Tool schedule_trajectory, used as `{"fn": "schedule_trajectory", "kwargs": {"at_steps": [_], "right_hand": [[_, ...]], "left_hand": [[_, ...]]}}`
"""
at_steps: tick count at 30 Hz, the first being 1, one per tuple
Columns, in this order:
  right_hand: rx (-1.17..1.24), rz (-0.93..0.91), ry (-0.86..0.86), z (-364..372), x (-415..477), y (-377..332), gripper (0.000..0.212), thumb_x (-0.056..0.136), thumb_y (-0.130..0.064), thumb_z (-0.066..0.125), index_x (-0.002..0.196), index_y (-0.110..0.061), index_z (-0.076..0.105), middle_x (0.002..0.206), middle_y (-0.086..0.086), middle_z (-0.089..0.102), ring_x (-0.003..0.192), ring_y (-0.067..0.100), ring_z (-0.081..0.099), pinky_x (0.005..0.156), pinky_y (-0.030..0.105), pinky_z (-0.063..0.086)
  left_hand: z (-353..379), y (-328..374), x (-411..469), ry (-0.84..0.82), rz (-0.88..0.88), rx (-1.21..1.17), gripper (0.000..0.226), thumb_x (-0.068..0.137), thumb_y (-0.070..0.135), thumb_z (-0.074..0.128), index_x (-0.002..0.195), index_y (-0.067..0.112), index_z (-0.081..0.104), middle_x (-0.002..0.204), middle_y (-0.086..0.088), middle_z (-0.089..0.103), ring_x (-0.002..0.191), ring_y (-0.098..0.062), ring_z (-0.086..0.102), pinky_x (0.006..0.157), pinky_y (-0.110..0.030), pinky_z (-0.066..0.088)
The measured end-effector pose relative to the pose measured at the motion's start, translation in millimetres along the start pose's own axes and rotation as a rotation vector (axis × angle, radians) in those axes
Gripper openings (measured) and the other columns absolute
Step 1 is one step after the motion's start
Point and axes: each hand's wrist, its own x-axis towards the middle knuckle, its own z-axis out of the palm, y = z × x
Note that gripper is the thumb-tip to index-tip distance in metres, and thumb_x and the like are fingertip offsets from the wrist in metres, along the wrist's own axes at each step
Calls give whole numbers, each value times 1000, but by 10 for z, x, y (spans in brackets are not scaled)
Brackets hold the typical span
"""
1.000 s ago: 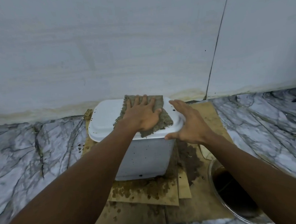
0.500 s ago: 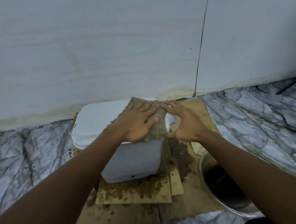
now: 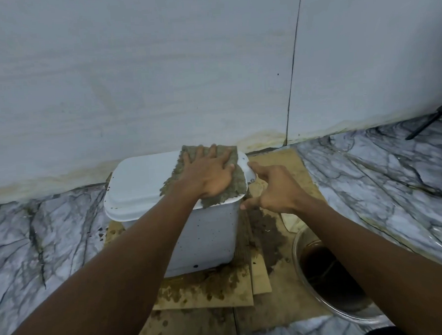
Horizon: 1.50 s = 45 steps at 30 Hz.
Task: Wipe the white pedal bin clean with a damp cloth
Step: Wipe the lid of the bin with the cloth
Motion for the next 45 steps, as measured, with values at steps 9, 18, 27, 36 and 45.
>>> {"fn": "schedule_trajectory", "kwargs": {"at_steps": [9, 18, 27, 36, 45], "right_hand": [[140, -9, -35, -8, -7, 72, 99, 58, -19, 97, 145, -15, 50, 141, -8, 59, 131, 5, 50, 107, 24, 43], [-69, -91, 20, 71, -24, -137, 117, 58, -34, 97, 155, -19, 35, 160, -4, 35, 146, 14, 34, 112, 26, 31], [-210, -181, -14, 146, 95, -125, 105, 68, -39, 90, 155, -21, 35, 164, -3, 28, 154, 18, 16, 123, 47, 25], [-324, -204, 50, 179, 126, -105, 97, 66, -47, 88, 150, -28, 43, 159, -9, 37, 151, 15, 25, 122, 43, 23], [-349, -210, 76, 184, 123, -207, 91, 69, -54, 83, 148, -25, 47, 157, -8, 39, 150, 12, 27, 124, 39, 20]], "left_hand": [[60, 4, -168, 30, 259, 33, 57, 106, 52, 22, 160, 40, 7, 169, 4, 0, 156, -18, -7, 125, -49, -6], [89, -645, -710, 160, 171, 19, 59, 104, 56, 25, 159, 42, 7, 169, 8, 6, 155, -12, 0, 123, -32, -7], [134, -331, -486, 172, 108, 124, 67, 102, 61, 19, 161, 31, 9, 169, -2, 11, 156, -23, 5, 126, -49, 1], [138, -628, -576, 178, 196, 103, 66, 100, 63, 18, 160, 36, 10, 169, 2, 13, 156, -19, 8, 127, -42, 4], [47, -1272, -1005, 219, 79, 60, 73, 92, 69, 18, 158, 37, 20, 166, 2, 22, 154, -19, 15, 125, -41, 8]]}}
